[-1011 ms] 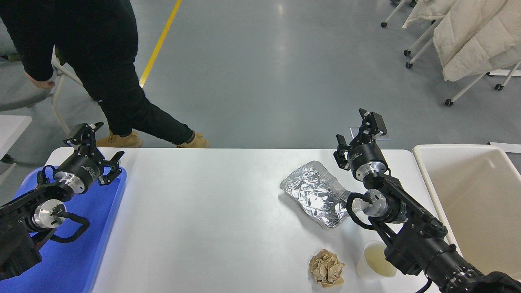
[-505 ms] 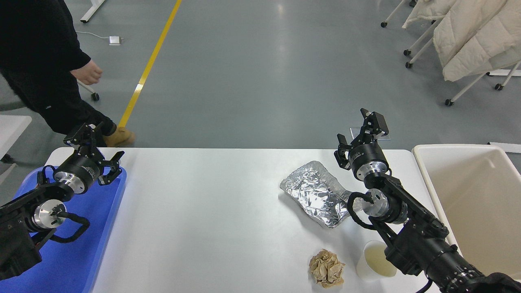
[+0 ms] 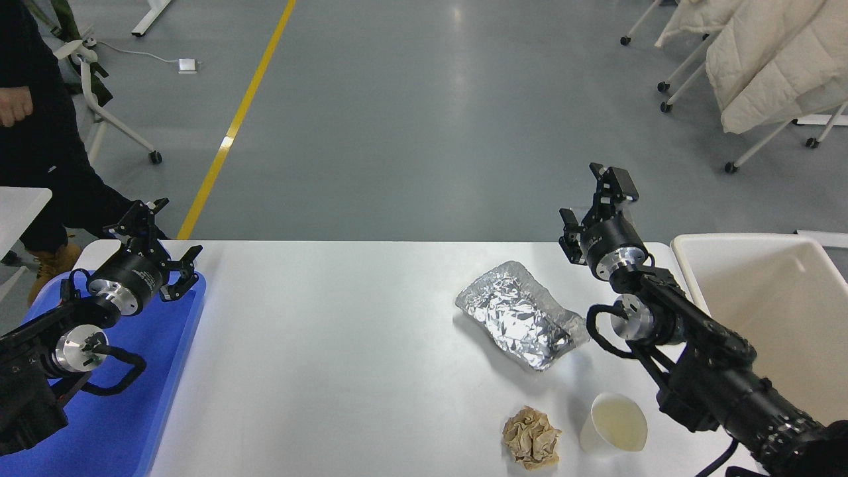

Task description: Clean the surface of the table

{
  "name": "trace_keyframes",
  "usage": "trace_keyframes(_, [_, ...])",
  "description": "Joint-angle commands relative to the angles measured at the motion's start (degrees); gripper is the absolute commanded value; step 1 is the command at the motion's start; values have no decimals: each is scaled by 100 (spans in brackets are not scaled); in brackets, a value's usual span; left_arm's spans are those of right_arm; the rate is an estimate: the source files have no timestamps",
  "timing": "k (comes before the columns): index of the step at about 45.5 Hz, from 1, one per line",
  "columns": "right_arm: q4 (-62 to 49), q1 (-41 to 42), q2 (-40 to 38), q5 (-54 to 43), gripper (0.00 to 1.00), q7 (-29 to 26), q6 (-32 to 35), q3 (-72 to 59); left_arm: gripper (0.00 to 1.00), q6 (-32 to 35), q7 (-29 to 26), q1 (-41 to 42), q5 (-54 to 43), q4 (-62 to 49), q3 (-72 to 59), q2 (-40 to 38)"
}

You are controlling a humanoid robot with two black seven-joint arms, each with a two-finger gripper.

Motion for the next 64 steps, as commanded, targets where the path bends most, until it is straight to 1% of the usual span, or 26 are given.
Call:
trace_keyframes(1, [745, 443, -1241, 2, 100, -574, 11, -1490, 100, 1, -1, 0, 0, 0, 0, 1])
trace_keyframes(9, [1861, 917, -2410, 257, 100, -1242, 72, -2219, 100, 1, -1, 0, 0, 0, 0, 1])
trace_keyframes(13, [2318, 1216, -2929, 450, 100, -1489, 300, -2694, 100, 1, -1, 0, 0, 0, 0, 1])
trace_keyframes(19, [2890, 1506, -3588, 573, 100, -1717, 625, -3222, 100, 1, -1, 0, 0, 0, 0, 1])
trace_keyframes(26, [3557, 1550, -4309, 521, 100, -2016, 880, -3530, 100, 1, -1, 0, 0, 0, 0, 1])
trace_keyframes(35, [4121, 1542, -5188, 477, 100, -2271, 1504, -3837, 100, 1, -1, 0, 0, 0, 0, 1])
trace_keyframes(42, [4217, 1515, -5654, 407, 100, -2271, 2119, -3908, 100, 1, -1, 0, 0, 0, 0, 1])
trace_keyframes(47, [4472, 1419, -5953, 47, 100, -2271, 2445, -3917, 100, 1, -1, 0, 0, 0, 0, 1])
trace_keyframes(57, [4648, 1190, -6085, -410, 100, -2263, 2612, -3979, 100, 1, -1, 8, 0, 0, 0, 1])
trace_keyframes(64, [5043, 1172, -6085, -472, 100, -2227, 2726, -3978, 100, 1, -1, 0, 0, 0, 0, 1])
